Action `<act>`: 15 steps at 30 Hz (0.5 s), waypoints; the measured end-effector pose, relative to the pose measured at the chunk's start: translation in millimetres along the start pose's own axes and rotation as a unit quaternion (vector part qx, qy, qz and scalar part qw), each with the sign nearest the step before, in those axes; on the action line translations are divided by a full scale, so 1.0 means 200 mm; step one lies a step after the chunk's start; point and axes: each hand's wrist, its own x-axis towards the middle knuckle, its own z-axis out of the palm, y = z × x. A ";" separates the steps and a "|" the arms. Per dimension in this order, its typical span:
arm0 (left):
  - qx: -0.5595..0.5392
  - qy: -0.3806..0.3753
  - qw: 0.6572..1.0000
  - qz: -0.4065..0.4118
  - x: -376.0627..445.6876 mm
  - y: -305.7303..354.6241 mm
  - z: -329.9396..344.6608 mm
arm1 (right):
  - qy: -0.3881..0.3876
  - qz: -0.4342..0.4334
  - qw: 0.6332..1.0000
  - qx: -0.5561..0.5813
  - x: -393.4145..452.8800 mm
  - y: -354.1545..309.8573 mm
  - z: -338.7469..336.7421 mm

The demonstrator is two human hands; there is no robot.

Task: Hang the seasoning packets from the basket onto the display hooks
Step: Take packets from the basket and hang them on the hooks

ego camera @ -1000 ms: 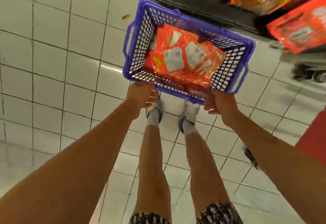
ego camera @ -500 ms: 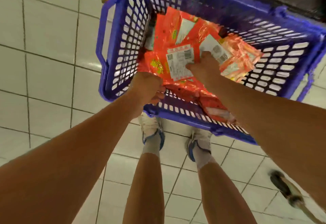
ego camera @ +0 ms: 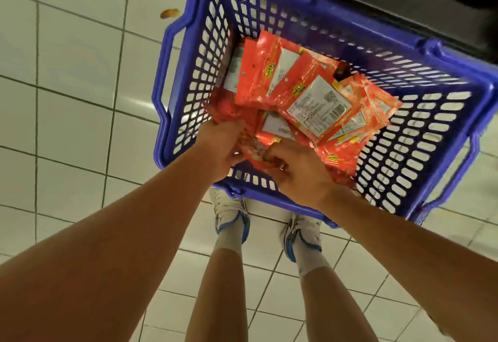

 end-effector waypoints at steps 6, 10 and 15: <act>0.007 0.025 0.999 0.031 0.01 -0.05 -0.02 | 0.023 0.193 0.978 0.074 0.03 0.13 -0.15; -0.021 0.015 0.998 0.049 0.05 -0.08 -0.03 | 0.135 0.350 0.918 -0.132 0.22 0.34 -0.24; -0.036 -0.001 0.998 0.044 0.06 -0.10 -0.03 | 0.081 0.394 0.876 -0.267 0.32 0.44 -0.24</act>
